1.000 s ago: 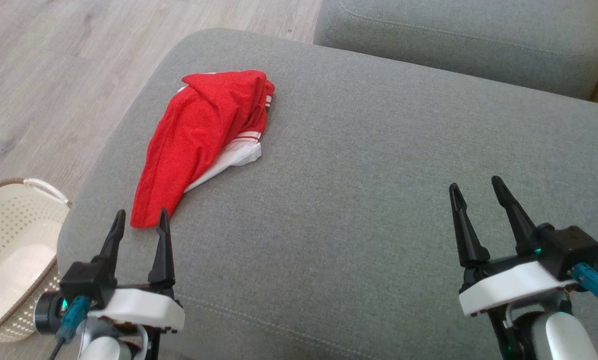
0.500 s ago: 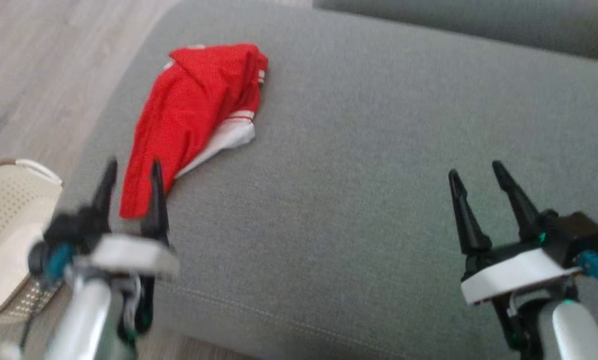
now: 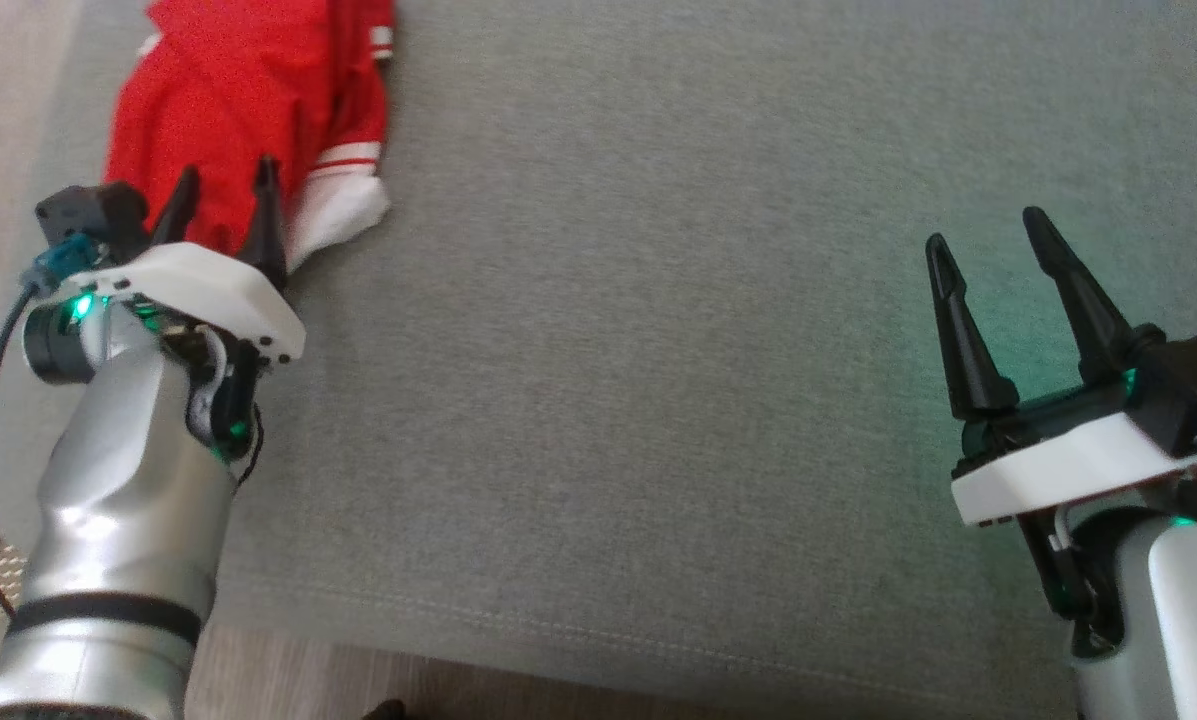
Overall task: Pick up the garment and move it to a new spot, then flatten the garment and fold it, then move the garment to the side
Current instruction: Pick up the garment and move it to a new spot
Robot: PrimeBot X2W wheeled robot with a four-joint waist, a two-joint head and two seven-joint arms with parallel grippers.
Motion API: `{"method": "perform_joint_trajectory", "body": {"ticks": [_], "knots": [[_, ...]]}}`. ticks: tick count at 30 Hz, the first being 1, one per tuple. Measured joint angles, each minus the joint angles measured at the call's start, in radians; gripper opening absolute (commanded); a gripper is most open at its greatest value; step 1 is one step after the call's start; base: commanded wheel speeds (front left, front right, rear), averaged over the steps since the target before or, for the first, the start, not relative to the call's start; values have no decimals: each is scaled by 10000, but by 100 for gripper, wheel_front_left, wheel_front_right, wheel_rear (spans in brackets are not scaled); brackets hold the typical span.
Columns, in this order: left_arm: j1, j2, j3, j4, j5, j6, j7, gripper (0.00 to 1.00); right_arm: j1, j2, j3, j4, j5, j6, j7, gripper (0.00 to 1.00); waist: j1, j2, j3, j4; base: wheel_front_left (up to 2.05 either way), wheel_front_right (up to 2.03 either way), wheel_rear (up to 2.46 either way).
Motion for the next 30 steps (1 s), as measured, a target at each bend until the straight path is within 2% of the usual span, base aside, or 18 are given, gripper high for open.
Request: {"method": "perform_joint_trajectory", "body": {"ticks": [6,7,8,9,14,17,24,26,30], "knots": [[-1024,-33,213,2217,-301,-353,326,100,-94,-10,-31,-13,58,0,-17,100,-1,0,447,-472,0,0,0],[-1177,-29,238,2424,-324,-416,276,74,-96,-10,-33,-10,58,0,-31,100,-2,0,488,-517,0,0,0],[-1315,-21,247,2589,-362,-430,253,12,-101,-10,-36,6,58,0,-65,100,-2,0,514,-554,0,0,0],[-1445,-13,251,2761,-368,-491,178,0,-117,-8,-40,31,58,0,-92,100,-2,0,520,-584,0,0,0],[-1573,10,290,2986,-366,-514,-347,0,-272,13,-123,222,105,0,-270,100,-2,0,260,-610,0,0,0],[-1489,88,451,2529,-339,-487,-422,0,-271,69,-128,395,151,0,-418,100,-3,0,-17,-617,0,0,0],[198,391,1289,-984,359,23,-435,0,-180,353,-159,836,224,0,-777,100,-3,0,-898,-728,0,0,0],[610,385,1335,-1415,462,42,-435,0,-118,368,-167,869,234,0,-811,100,-3,0,-1040,-758,0,0,0],[2372,341,1515,-3168,830,311,-433,0,348,487,-217,1091,272,0,-953,100,-3,0,-1615,-909,0,0,0]]}}
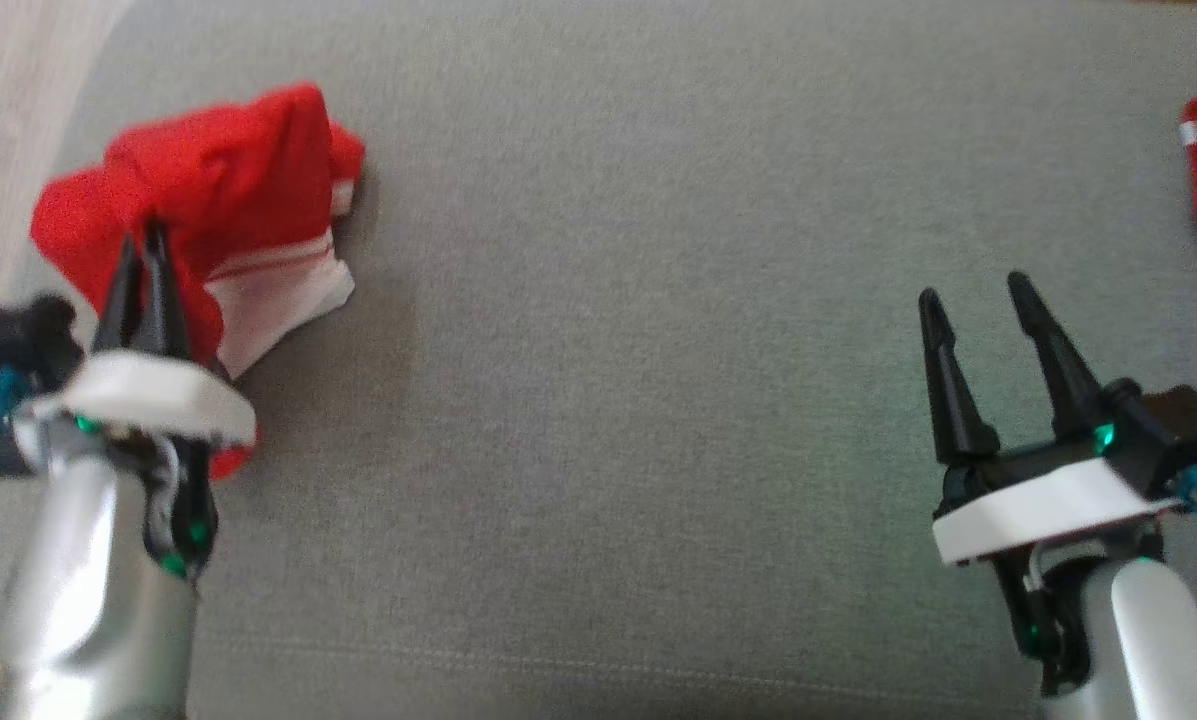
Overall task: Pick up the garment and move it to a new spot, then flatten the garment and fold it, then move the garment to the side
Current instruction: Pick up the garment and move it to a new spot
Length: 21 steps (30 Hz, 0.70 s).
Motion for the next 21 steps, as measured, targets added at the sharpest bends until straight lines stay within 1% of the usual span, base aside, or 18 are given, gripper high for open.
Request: {"method": "perform_joint_trajectory", "body": {"ticks": [4,7,10,14,15,18,21], "knots": [[1512,-63,-19,-1586,234,201,0,0,338,163,-4,159,48,0,-36,100,0,0,-537,-194,0,0,0],[2588,-117,-102,-2642,313,447,21,0,510,192,-2,272,54,0,-123,100,0,0,-881,-392,0,0,0],[3578,-176,-311,-3685,347,679,284,0,708,244,-2,334,155,0,-136,100,-1,0,-1160,-630,0,0,0],[4402,-247,-523,-4784,401,840,713,0,902,313,-6,366,228,0,-138,100,0,0,-1376,-951,0,0,0],[4570,-280,-754,-5187,500,861,886,0,904,341,-8,353,226,0,-138,100,0,0,-1412,-1096,0,0,0],[4569,-299,-1179,-5547,606,807,1133,0,895,380,46,328,228,0,-140,100,0,0,-1360,-1339,0,0,0],[4347,-334,-1730,-5574,777,527,1379,0,826,405,98,274,228,0,-144,100,0,0,-1190,-1616,0,0,0]]}}
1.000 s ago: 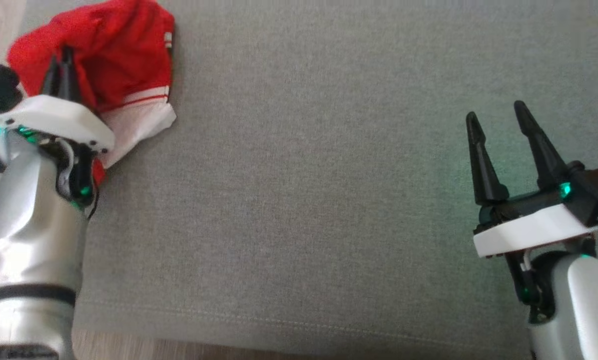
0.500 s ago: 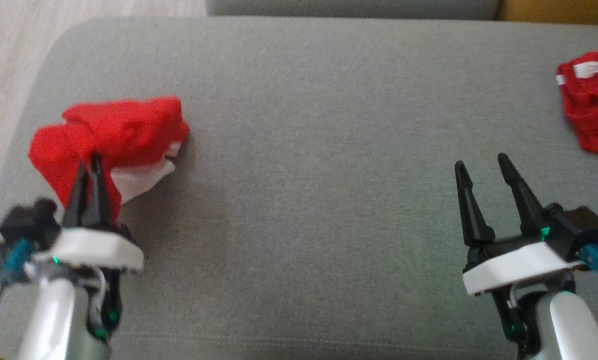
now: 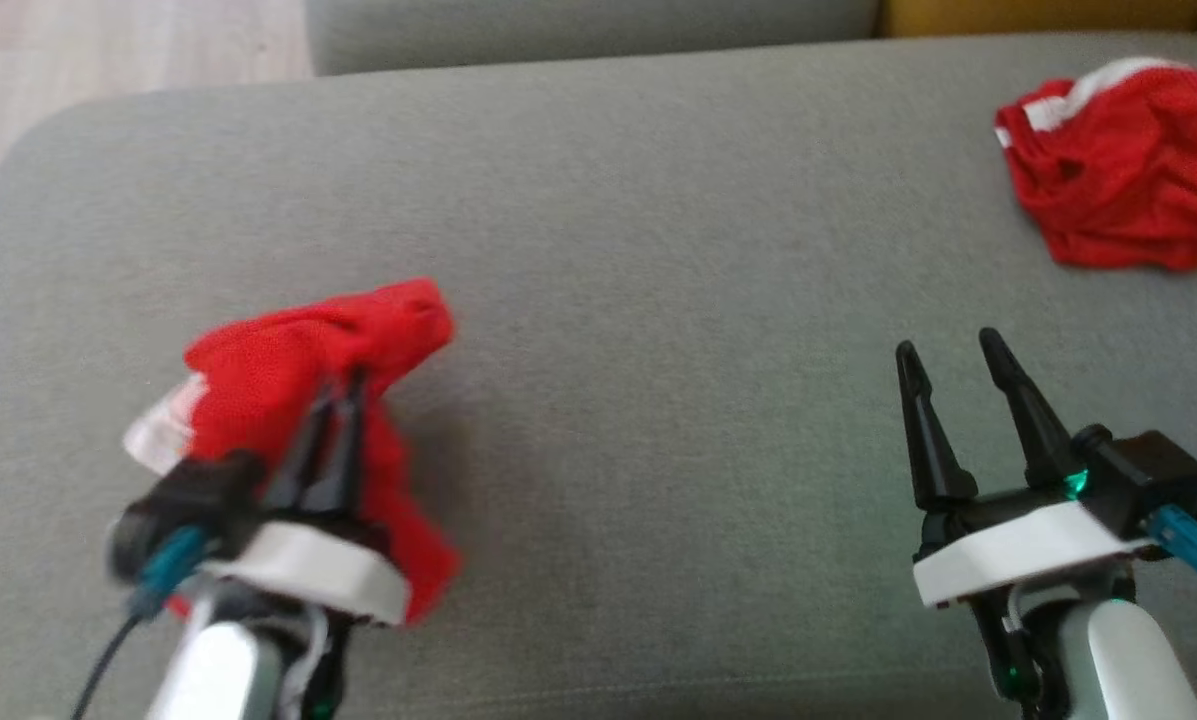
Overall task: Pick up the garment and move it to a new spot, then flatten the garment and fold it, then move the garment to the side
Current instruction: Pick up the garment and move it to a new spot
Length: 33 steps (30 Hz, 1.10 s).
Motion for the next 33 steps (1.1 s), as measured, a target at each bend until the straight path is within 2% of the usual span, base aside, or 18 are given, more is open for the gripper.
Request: {"method": "perform_joint_trajectory", "body": {"ticks": [9,19,20,21,22,25,33], "knots": [[-2031,-715,-1710,871,326,-991,236,0,-513,17,63,105,276,0,-326,100,0,0,805,-1073,0,0,0],[-2854,-1162,-3181,2585,293,-1438,330,0,-748,19,125,552,646,0,-865,100,1,0,1815,-2090,0,0,0],[-2890,-1174,-3262,2755,236,-1444,385,27,-835,19,125,619,700,0,-894,100,2,0,1886,-2144,0,0,0],[-2929,-1172,-3359,2878,130,-1476,399,95,-905,19,115,652,713,0,-932,100,2,0,1942,-2179,0,0,0],[-2978,-1175,-3444,2974,65,-1524,397,100,-962,19,113,683,713,0,-947,100,2,0,1980,-2197,0,0,0],[-3023,-1208,-3522,3087,46,-1492,393,100,-1046,19,84,773,709,0,-1020,100,1,0,1930,-2105,0,0,0],[-2950,-1198,-3175,2564,42,-849,-426,100,-1041,23,-23,865,554,0,-1012,100,1,0,1458,-1564,0,0,0]]}}
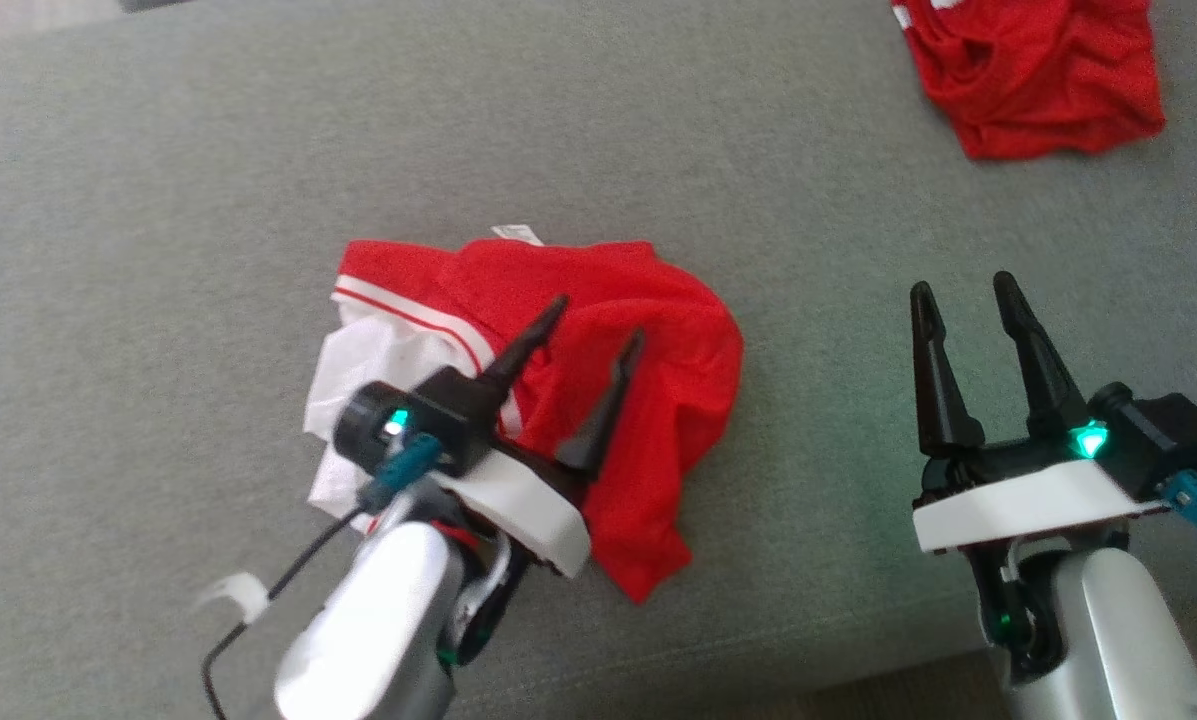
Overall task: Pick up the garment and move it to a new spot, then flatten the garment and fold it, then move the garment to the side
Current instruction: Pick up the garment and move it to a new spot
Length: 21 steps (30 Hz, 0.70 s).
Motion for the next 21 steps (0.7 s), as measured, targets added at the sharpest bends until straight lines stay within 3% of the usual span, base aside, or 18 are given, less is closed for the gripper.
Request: {"method": "perform_joint_trajectory", "body": {"ticks": [9,16,21], "knots": [[559,677,1522,-890,-159,1216,-623,100,41,-2,-276,-180,-343,0,270,100,0,0,-525,802,0,0,0],[1124,1258,2512,-1066,-173,1718,-859,100,236,-2,-378,-343,-500,0,474,100,0,0,-827,1266,0,0,0],[1757,1584,2970,-1129,-307,1708,-949,100,515,0,-378,-341,-606,0,631,100,0,0,-1153,1485,0,0,0]]}}
